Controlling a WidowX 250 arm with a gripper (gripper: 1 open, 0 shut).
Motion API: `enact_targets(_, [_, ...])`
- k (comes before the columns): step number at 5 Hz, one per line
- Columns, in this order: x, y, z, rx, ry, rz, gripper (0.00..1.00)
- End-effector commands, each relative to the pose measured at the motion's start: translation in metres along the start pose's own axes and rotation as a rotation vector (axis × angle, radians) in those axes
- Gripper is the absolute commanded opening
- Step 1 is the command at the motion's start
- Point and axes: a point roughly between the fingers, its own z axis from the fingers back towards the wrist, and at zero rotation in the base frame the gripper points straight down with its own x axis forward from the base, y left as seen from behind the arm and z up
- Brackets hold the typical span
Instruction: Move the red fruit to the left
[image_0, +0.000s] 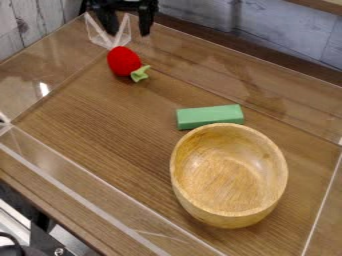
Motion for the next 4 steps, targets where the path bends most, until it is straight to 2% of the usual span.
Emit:
enact_targets(1, [0.006,-0.006,0.027,0.009,-0.068,0.001,1.0])
enact_targets(2, [-0.003,-0.015,0.032,0.014,-0.063,0.003,1.0])
enact_targets(4, [-0.024,-0.031,0.017,0.01,-0.05,-0.04,1.0])
